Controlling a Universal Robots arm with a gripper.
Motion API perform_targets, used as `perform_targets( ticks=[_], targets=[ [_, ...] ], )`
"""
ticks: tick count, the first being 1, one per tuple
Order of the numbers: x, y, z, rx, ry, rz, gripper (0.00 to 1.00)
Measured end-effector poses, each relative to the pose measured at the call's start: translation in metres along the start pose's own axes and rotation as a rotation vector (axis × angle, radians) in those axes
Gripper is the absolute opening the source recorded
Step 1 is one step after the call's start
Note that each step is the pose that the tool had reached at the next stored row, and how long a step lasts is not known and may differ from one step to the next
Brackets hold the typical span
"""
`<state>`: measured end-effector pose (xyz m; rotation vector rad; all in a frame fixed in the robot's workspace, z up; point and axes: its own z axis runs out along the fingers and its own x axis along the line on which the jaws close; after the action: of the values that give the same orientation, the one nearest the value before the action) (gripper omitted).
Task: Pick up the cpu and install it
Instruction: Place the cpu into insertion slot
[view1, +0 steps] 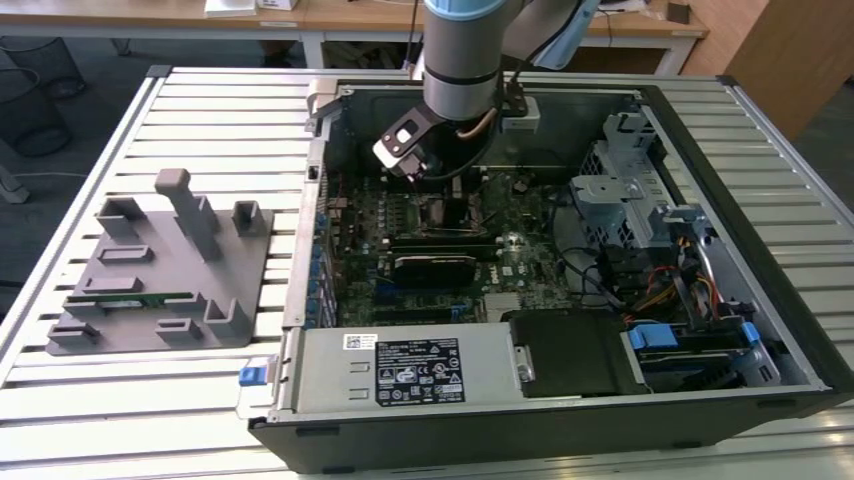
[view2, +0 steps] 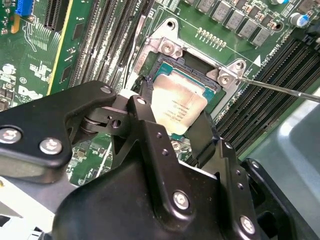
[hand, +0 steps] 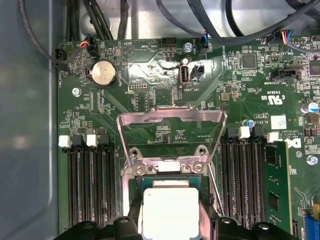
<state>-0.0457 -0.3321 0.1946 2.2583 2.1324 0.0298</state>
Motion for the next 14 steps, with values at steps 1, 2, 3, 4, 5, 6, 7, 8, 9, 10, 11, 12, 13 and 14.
perform_targets(
  ticks=[1, 2, 3, 4, 5, 6, 7, 8, 9, 10, 11, 12, 13, 14],
  targets=[
    [0.0, 0.0, 0.0004, 0.0, 0.0005, 0.0, 0.53],
    [0.0001, 0.0, 0.0009, 0.0002, 0.0005, 0.0, 0.53],
    [0.0, -0.0002, 0.0011, 0.0003, 0.0004, -0.002, 0.53],
    [0.0, -0.0007, 0.0012, -0.0001, 0.0007, -0.005, 0.53],
    [0.0, -0.0014, 0.0013, -0.0005, 0.0011, -0.007, 0.53],
    [0.0, -0.002, 0.0013, -0.0009, 0.0012, -0.007, 0.53],
    [0.0, -0.0025, 0.0012, -0.001, 0.0011, -0.007, 0.53],
    [0.0, -0.0029, 0.0012, -0.0009, 0.0012, -0.007, 0.53],
    [-0.0001, -0.0033, 0.0012, -0.001, 0.0013, -0.008, 0.53],
    [-0.0001, -0.0033, 0.0011, -0.0011, 0.0015, -0.011, 0.53],
    [-0.0001, -0.0033, 0.0011, -0.0013, 0.0017, -0.015, 0.53],
    [-0.0001, -0.0034, 0.001, -0.0013, 0.0019, -0.017, 0.53],
    [-0.0001, -0.0034, 0.0008, -0.0013, 0.0019, -0.018, 0.53],
    [-0.0001, -0.0034, 0.0006, -0.0011, 0.0019, -0.018, 0.53]
  ],
)
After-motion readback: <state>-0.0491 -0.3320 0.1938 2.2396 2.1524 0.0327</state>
